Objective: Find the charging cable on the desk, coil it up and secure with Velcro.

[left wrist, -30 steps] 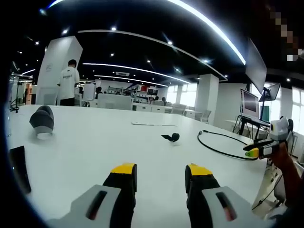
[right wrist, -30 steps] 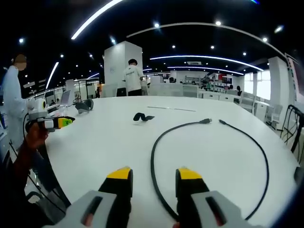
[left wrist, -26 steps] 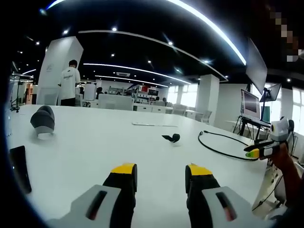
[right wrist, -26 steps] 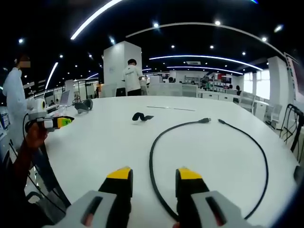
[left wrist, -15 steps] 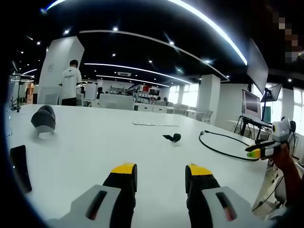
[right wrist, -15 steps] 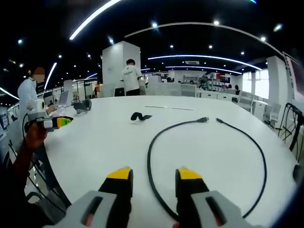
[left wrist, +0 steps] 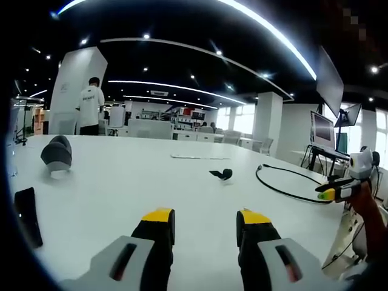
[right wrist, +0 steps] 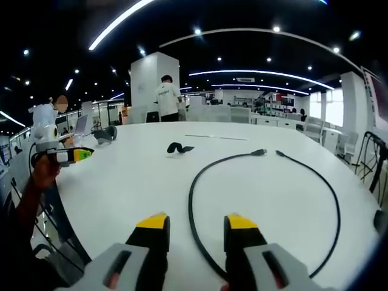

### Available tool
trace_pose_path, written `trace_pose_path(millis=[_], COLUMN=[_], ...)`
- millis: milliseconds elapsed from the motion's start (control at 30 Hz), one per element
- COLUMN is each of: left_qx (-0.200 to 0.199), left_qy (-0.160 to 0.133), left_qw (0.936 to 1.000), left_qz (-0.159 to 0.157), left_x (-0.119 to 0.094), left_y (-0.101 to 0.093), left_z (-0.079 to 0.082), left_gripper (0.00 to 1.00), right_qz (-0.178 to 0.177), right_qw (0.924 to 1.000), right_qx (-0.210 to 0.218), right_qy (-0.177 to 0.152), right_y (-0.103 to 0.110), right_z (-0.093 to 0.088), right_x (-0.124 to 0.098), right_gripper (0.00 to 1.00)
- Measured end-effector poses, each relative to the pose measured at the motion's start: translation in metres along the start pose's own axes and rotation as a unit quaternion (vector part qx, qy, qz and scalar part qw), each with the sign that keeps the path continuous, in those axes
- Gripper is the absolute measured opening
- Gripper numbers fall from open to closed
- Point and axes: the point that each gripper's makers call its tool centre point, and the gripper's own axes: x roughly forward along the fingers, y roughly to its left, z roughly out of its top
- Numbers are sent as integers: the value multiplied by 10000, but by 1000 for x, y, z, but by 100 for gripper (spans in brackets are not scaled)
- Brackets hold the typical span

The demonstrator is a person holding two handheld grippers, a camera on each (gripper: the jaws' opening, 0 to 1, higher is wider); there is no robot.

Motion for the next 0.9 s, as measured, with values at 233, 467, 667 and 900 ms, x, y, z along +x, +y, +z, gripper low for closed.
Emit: trace_pose_path(millis=[233, 467, 667, 900], left_qx=[-1, 24, 16, -40], left_qy=[47, 65, 80, 136], left_qw=[9999, 9998, 9998, 9997], left_qz=[134, 178, 184, 200], left_x=[-1, -3, -4, -4], left_y=[4, 4, 3, 2], left_z=[-3, -4, -4, -7], left_gripper=[41, 41, 41, 40], right_qz=[-38, -48, -145, -242], right_qw=[10000, 10000, 9999, 9996], right_qx=[-10, -19, 67, 122], right_qy=[58, 79, 45, 65], right_y=[-3, -2, -6, -12], right_z=[-3, -3, -2, -2], right_x=[0, 1, -1, -3], right_gripper=[38, 38, 39, 38])
